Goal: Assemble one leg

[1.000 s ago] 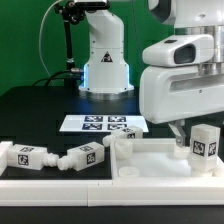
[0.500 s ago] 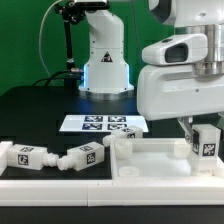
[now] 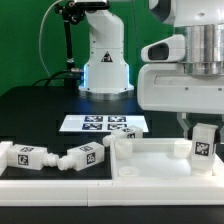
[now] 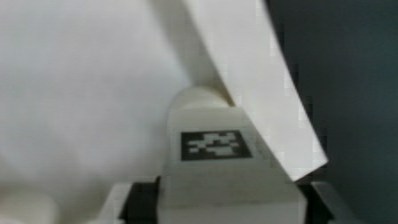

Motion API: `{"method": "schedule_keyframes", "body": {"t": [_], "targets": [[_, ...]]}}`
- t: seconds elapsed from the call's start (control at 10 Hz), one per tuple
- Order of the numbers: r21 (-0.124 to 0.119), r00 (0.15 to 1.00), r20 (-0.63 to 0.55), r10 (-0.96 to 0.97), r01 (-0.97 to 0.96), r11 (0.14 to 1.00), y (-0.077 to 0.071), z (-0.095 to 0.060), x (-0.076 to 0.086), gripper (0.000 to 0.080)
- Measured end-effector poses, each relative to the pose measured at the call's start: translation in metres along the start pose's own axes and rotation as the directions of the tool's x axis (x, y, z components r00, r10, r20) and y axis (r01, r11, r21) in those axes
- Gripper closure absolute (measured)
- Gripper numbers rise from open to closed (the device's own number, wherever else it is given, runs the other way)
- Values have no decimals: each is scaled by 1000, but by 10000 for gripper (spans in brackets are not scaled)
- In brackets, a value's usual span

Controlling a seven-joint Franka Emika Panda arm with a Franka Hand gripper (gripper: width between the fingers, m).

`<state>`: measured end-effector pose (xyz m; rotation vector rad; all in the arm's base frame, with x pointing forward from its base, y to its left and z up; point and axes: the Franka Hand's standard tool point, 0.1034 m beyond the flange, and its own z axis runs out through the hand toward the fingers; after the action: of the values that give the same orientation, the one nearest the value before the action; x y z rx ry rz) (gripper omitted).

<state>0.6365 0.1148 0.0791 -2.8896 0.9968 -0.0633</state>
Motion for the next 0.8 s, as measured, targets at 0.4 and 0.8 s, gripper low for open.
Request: {"method": "schedule_keyframes", "body": {"t": [0.4, 0.8], "targets": [[39, 892, 76, 445, -449, 893, 1, 2, 1, 509], [30, 992, 43, 119, -121, 992, -3, 4, -7, 295]]}}
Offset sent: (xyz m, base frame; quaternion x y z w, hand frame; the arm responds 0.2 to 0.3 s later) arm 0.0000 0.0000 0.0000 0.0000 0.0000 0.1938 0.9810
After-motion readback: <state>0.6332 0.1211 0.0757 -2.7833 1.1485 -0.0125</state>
